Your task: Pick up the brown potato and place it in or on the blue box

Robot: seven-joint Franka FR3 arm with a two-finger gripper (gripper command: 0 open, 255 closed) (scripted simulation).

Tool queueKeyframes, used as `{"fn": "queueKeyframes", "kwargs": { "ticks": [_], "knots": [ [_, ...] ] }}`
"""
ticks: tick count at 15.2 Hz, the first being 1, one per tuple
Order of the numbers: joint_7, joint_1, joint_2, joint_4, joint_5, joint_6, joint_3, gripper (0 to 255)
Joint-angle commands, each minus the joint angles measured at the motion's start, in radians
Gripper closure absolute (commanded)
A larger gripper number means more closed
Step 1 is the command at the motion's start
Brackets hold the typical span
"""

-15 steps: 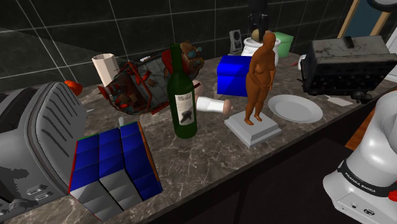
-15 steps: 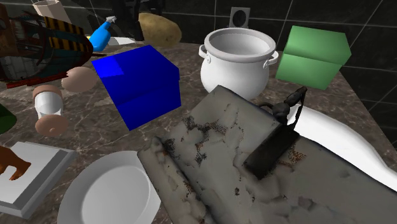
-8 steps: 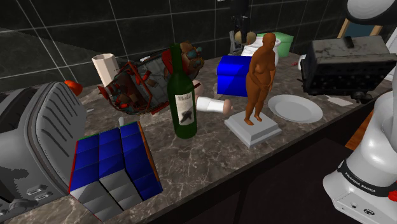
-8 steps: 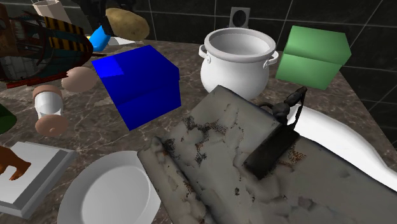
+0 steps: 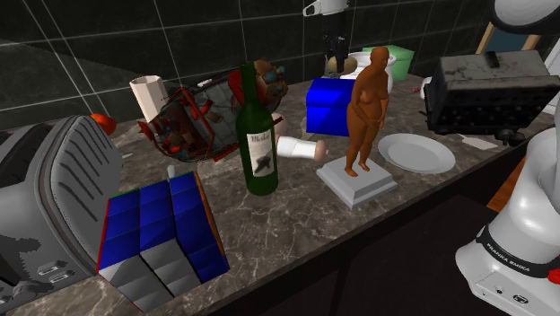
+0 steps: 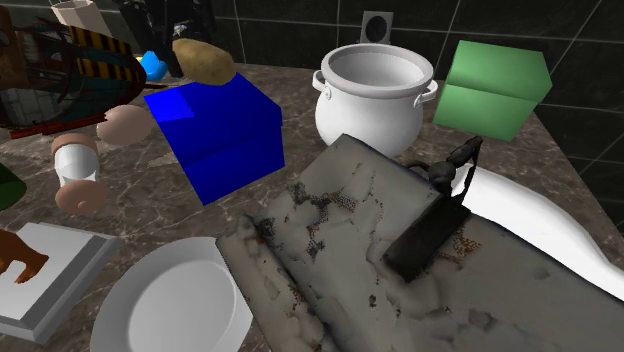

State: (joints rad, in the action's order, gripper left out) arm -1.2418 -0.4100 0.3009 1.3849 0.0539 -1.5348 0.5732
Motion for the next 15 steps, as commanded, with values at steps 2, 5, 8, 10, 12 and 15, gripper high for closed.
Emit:
{"fn": "queueKeyframes", "kwargs": {
  "ticks": [2,5,8,10,12,15],
  "knots": [
    [0.003,-0.004,-0.004,0.046,-0.002,-0.043,-0.001,255],
    [0.007,-0.010,-0.009,0.095,-0.004,-0.088,-0.002,255],
    [0.007,-0.010,-0.009,0.095,-0.004,-0.088,-0.002,255],
    [0.007,-0.010,-0.009,0.095,-0.004,-0.088,-0.002,255],
    [0.007,-0.009,-0.009,0.095,-0.004,-0.088,-0.002,255],
    [0.007,-0.010,-0.009,0.095,-0.004,-0.088,-0.002,0]
  ]
}}
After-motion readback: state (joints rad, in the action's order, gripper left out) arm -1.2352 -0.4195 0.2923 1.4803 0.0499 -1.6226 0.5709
